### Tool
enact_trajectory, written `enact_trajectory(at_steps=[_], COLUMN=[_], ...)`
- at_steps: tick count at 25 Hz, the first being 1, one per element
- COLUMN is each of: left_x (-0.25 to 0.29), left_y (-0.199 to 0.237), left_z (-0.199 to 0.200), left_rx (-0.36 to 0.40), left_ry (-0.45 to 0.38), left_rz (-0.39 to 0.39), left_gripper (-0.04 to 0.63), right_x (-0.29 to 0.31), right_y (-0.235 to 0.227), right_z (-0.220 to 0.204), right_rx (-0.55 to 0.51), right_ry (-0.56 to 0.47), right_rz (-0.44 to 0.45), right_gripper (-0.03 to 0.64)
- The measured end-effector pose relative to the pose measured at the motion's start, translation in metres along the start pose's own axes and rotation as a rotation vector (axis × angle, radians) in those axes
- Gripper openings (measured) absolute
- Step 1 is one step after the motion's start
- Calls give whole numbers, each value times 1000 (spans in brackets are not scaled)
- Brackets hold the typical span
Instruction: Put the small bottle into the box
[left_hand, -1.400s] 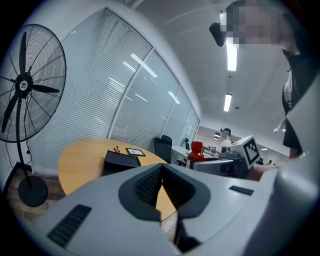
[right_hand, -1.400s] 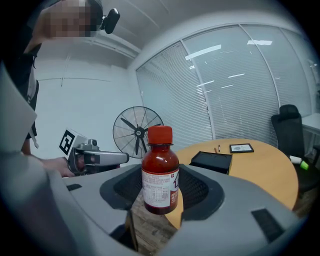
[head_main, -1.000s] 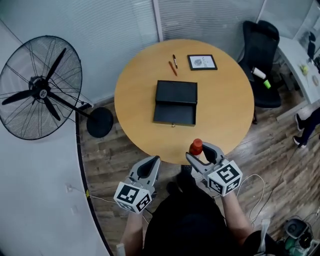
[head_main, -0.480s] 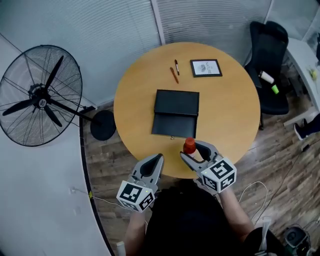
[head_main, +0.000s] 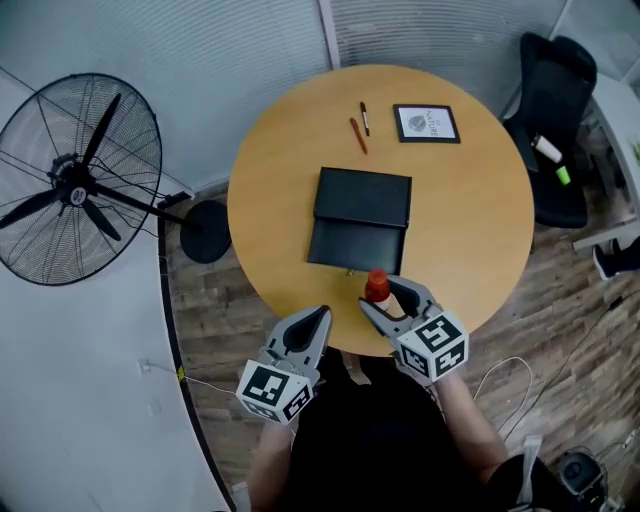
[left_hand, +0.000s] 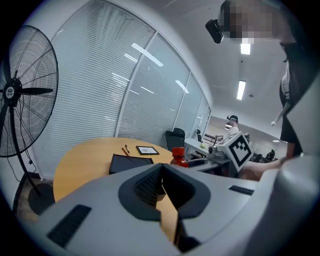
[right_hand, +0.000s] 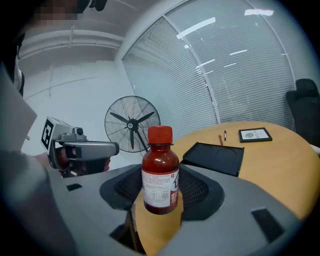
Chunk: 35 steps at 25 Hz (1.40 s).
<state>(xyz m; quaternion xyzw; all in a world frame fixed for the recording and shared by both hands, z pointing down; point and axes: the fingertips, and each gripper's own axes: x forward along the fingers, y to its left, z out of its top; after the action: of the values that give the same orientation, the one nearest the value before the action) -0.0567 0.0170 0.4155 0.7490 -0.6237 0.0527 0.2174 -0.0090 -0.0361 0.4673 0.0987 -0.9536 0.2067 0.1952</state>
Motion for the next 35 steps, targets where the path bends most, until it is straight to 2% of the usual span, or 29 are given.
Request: enact_trajectory(at_steps=[4, 9, 16, 20, 27, 31, 35], left_x=[12, 29, 49, 57, 62, 62, 61], left_y=[20, 44, 79, 96, 125, 131, 138], left_z=[-3, -3, -3, -7, -18, -22, -26], left_rx=[-11, -14, -10, 9, 5, 17, 23], left_ry=[18, 45, 79, 113, 167, 189, 206], left_rz=[-43, -142, -274, -336, -396, -429, -448], left_gripper=[-3, -3, -3, -3, -3, -3, -3], right_x=[22, 49, 87, 109, 150, 163, 173], right_y=[-7, -16, -41, -53, -69, -86, -97], right_z=[-2, -2, -9, -18, -39, -53, -68], right_rx=[-24, -47, -203, -230, -253, -239, -232], right_ry=[38, 94, 225, 282, 358, 382, 417], right_rz=[-58, -126, -275, -316, -378, -437, -459], right_gripper=[227, 227, 227, 227, 227, 227, 228])
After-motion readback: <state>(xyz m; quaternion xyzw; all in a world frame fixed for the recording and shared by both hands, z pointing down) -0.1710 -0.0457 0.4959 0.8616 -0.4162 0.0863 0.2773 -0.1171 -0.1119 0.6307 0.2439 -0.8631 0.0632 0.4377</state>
